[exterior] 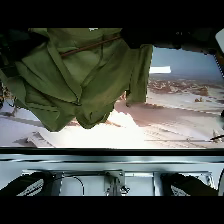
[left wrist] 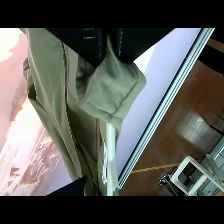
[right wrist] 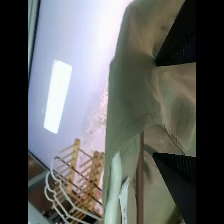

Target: Fold the shirts.

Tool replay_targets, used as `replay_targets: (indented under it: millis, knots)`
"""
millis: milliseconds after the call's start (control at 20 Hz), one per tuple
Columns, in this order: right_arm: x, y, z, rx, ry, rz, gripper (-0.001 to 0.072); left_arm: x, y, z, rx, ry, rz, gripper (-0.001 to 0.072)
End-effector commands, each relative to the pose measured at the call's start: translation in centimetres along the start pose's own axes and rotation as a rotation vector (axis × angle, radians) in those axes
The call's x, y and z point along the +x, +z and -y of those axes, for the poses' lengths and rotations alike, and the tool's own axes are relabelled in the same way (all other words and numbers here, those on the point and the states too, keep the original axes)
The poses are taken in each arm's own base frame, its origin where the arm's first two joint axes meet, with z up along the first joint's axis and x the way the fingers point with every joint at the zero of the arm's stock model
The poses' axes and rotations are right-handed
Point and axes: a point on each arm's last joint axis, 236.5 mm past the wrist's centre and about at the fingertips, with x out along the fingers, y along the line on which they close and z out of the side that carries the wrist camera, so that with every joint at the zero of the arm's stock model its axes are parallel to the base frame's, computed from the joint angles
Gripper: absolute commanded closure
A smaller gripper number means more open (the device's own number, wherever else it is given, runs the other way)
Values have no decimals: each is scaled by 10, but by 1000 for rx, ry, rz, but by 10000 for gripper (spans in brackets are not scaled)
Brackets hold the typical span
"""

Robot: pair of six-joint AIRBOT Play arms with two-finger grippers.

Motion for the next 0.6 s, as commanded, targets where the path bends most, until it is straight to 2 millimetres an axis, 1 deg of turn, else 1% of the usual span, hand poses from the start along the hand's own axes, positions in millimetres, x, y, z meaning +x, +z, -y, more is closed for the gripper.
replay_targets:
  millis: [0, 50, 200, 400, 500, 550]
  knots:
    - [6, 7, 19, -28, -92, 35, 200, 0, 0, 0, 1, 1, 0, 657]
    - [7, 9, 21, -33, -101, 43, 278, 0, 0, 0, 1, 0, 0, 656]
    - [6, 19, 18, -30, -90, 84, 627, 0, 0, 0, -4, -1, 0, 656]
    - [-2, 30, 12, -40, -71, 128, 633, 2, -5, 3, -30, -19, -10, 656]
    - [-14, 43, -2, -46, -31, 180, 633, 4, -12, 9, -43, -50, -34, 656]
    - [-23, 51, -9, -52, -10, 216, 634, 5, -20, 10, -66, -60, -65, 656]
